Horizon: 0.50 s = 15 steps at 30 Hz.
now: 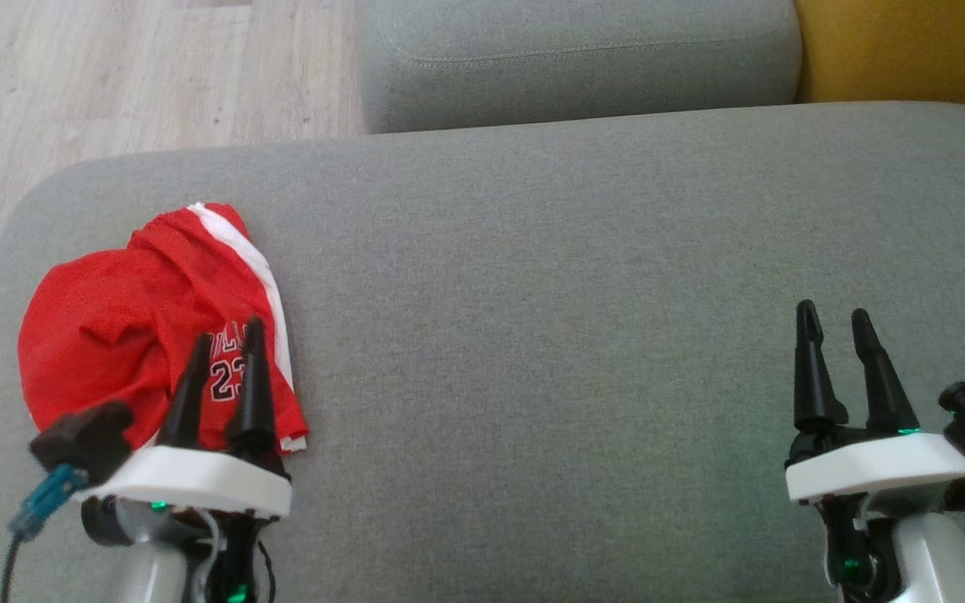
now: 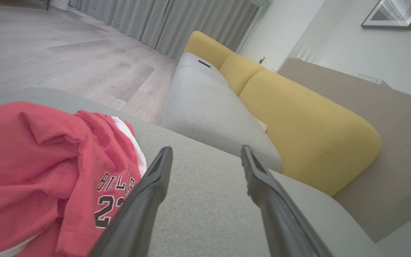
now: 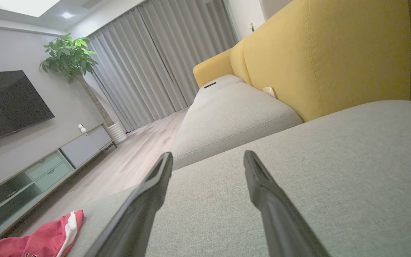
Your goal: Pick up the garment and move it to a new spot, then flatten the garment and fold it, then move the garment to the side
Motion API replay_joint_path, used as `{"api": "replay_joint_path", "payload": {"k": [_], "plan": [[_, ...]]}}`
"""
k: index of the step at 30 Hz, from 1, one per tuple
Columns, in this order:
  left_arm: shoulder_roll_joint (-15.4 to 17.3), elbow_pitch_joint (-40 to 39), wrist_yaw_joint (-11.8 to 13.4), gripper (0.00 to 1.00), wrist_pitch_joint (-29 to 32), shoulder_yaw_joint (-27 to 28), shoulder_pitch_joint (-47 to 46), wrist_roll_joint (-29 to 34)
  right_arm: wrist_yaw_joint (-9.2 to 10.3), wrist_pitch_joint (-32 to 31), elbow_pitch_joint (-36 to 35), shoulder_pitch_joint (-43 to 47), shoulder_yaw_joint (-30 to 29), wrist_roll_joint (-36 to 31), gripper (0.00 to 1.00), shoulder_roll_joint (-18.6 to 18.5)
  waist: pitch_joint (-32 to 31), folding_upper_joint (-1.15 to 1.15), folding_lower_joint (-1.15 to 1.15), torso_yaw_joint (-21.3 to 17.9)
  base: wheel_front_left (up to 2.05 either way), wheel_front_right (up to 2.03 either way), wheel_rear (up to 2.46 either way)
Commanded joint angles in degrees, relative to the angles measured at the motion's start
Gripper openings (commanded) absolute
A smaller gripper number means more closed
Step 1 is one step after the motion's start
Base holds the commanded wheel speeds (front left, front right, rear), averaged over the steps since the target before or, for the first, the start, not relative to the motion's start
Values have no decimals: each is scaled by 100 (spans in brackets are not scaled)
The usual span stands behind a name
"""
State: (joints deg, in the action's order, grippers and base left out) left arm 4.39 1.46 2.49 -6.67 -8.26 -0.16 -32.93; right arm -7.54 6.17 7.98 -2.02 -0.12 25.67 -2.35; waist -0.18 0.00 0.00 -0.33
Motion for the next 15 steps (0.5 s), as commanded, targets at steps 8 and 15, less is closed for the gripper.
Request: {"api": "replay_joint_path", "payload": {"k": [8,15], "plan": [[325,-194,369,100,-166,-354,-201,581,4,211,-269,-236,201,-680,100,-41,-27,0,0,-9,0,0,0],[502,-138,627,100,-284,-696,-231,1045,4,330,-270,-221,287,-1235,100,-43,-50,0,0,-21,0,0,0]]}}
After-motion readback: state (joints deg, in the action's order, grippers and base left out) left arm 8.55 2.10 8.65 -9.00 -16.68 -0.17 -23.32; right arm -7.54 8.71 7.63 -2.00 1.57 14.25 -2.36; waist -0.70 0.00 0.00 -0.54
